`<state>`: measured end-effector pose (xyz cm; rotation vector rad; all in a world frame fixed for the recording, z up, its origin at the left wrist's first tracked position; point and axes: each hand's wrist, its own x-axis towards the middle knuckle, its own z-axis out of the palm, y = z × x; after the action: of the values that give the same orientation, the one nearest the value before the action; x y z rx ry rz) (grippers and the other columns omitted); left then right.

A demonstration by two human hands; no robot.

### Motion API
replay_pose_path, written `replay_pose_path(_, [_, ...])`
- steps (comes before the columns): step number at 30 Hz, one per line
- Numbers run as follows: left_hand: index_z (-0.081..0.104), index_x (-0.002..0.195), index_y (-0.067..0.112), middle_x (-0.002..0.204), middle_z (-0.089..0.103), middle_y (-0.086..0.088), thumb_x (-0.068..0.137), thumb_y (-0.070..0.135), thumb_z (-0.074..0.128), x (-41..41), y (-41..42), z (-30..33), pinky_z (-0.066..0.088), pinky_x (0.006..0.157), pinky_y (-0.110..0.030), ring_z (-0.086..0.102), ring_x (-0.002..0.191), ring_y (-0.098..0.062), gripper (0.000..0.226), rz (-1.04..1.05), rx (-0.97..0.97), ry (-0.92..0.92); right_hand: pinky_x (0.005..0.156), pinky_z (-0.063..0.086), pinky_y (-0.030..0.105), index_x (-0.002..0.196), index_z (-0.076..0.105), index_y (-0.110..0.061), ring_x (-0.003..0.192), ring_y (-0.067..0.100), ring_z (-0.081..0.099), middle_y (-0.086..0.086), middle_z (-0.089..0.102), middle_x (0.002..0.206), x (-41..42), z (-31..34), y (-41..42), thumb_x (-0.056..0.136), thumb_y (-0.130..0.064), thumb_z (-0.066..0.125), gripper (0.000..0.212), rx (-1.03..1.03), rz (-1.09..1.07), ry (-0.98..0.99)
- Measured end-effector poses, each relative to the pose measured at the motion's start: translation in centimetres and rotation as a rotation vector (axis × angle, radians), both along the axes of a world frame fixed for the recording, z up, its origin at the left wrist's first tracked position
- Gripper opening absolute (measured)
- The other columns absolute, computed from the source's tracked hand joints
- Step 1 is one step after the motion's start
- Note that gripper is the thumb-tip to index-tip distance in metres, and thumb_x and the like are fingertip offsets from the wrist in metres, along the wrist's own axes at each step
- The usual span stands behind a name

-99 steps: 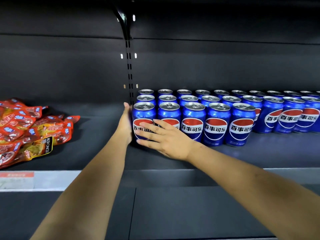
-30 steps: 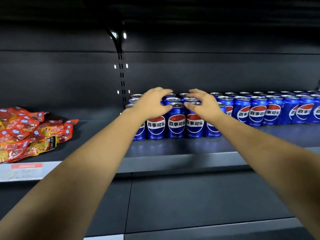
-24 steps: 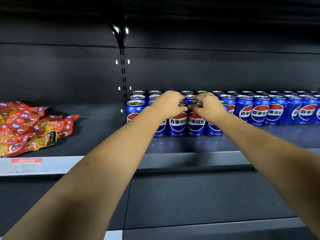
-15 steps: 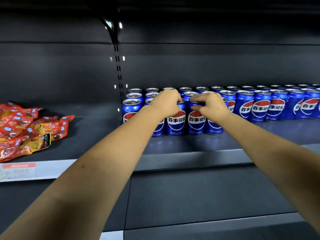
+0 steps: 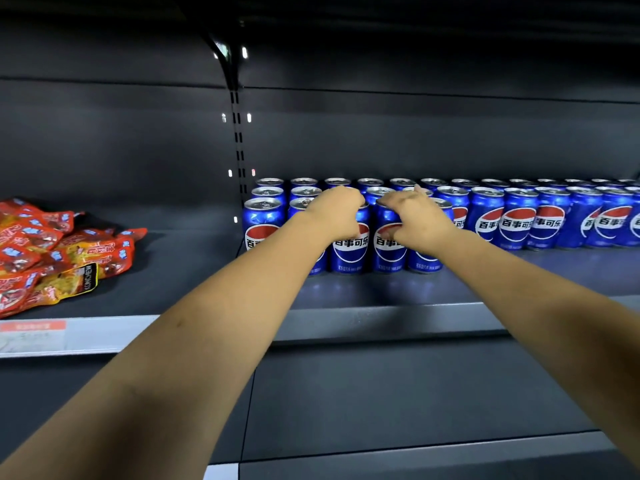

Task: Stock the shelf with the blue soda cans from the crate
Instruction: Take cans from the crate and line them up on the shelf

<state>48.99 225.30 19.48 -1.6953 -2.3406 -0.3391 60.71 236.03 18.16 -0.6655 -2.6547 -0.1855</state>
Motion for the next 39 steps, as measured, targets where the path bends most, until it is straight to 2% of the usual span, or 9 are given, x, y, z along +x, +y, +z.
replay_pose_path(5, [0.058, 0.123, 0.011, 0.117, 0.061, -0.008, 0.084, 0.024, 0.066, 0.0, 0.1, 0.3, 0.045, 0.079, -0.031, 0.057, 0.107, -0.027, 0.042, 0.007, -0.005, 0.012, 0.115, 0.005, 0.036, 0.142, 0.041, -0.012, 0.135, 0.021, 0.036, 0.003, 0.043, 0.146, 0.1, -0.5, 0.4, 0.088, -0.027, 0.065, 0.061, -0.008, 0.008, 0.013])
replay_pose_path(9, [0.053, 0.129, 0.013, 0.128, 0.057, -0.007, 0.077, 0.032, 0.073, -0.1, 0.6, 1.6, 0.048, 0.093, -0.039, 0.054, 0.115, -0.027, 0.059, -0.012, -0.059, -0.083, 0.117, 0.001, 0.042, 0.145, 0.034, -0.014, 0.139, 0.019, 0.032, 0.003, 0.039, 0.149, 0.9, -0.1, 1.2, 0.086, -0.035, 0.066, 0.07, -0.08, 0.041, 0.008])
replay_pose_path(13, [0.044, 0.14, 0.012, 0.14, 0.049, -0.008, 0.083, 0.033, 0.068, 1.2, 1.3, 3.4, 0.041, 0.101, -0.036, 0.046, 0.126, -0.026, 0.065, -0.109, 0.024, -0.107, 0.109, 0.025, 0.026, 0.138, 0.045, -0.005, 0.135, 0.022, 0.039, 0.009, 0.043, 0.146, 2.8, 1.7, 2.0, 0.092, -0.022, 0.06, 0.051, -0.302, 0.025, 0.295])
replay_pose_path(18, [0.061, 0.117, 0.004, 0.118, 0.063, -0.013, 0.084, 0.031, 0.065, 3.7, 3.3, 3.0, 0.048, 0.088, -0.037, 0.056, 0.109, -0.03, 0.043, -0.129, 0.033, -0.128, 0.089, 0.044, 0.038, 0.111, 0.068, -0.001, 0.106, 0.034, 0.058, 0.02, 0.067, 0.11, 4.8, 2.0, 3.2, 0.093, -0.017, 0.058, 0.026, -0.212, -0.033, 0.273])
replay_pose_path(22, [0.058, 0.077, 0.009, 0.085, 0.061, -0.012, 0.082, 0.021, 0.066, 4.8, 4.3, 2.2, 0.04, 0.064, -0.031, 0.06, 0.091, -0.031, 0.015, -0.074, -0.021, -0.089, 0.091, 0.043, 0.031, 0.119, 0.065, -0.006, 0.113, 0.03, 0.056, 0.014, 0.064, 0.121, 5.0, 1.5, 4.1, 0.092, -0.014, 0.058, 0.028, -0.168, -0.015, 0.118])
replay_pose_path(23, [0.062, 0.081, 0.011, 0.086, 0.06, -0.01, 0.082, 0.015, 0.063, 4.9, 4.3, 2.1, 0.039, 0.064, -0.031, 0.06, 0.09, -0.031, 0.005, -0.061, -0.021, -0.073, 0.091, 0.041, 0.029, 0.121, 0.064, -0.007, 0.116, 0.029, 0.055, 0.012, 0.063, 0.124, 4.9, 1.4, 4.3, 0.092, -0.013, 0.059, 0.03, -0.162, -0.003, 0.108])
replay_pose_path(27, [0.069, 0.113, 0.014, 0.112, 0.065, -0.008, 0.084, 0.006, 0.06, 4.4, 4.8, 1.8, 0.041, 0.076, -0.029, 0.058, 0.101, -0.026, 0.031, -0.034, 0.027, -0.09, 0.096, 0.038, 0.021, 0.119, 0.065, -0.005, 0.119, 0.021, 0.055, 0.01, 0.063, 0.125, 5.0, 1.6, 4.8, 0.087, -0.006, 0.064, 0.031, -0.271, 0.038, 0.194])
replay_pose_path(35, [0.069, 0.113, 0.011, 0.11, 0.068, -0.01, 0.083, 0.002, 0.057, 5.1, 4.7, 2.2, 0.039, 0.071, -0.025, 0.06, 0.1, -0.025, 0.033, 0.02, 0.048, -0.172, 0.094, 0.036, 0.014, 0.119, 0.065, -0.005, 0.118, 0.021, 0.056, 0.009, 0.064, 0.124, 5.0, 0.6, 5.6, 0.088, -0.002, 0.062, 0.032, -0.375, 0.101, 0.266])
replay_pose_path(39, [0.045, 0.139, 0.019, 0.143, 0.045, -0.009, 0.088, 0.018, 0.06, 6.7, 4.3, 1.7, 0.038, 0.103, -0.039, 0.038, 0.133, -0.026, 0.054, -0.014, -0.049, -0.027, 0.101, 0.02, 0.009, 0.143, 0.039, -0.013, 0.14, 0.013, 0.03, 0.001, 0.036, 0.15, 5.8, -1.6, 4.7, 0.082, -0.003, 0.068, 0.069, -0.488, 0.145, 0.428])
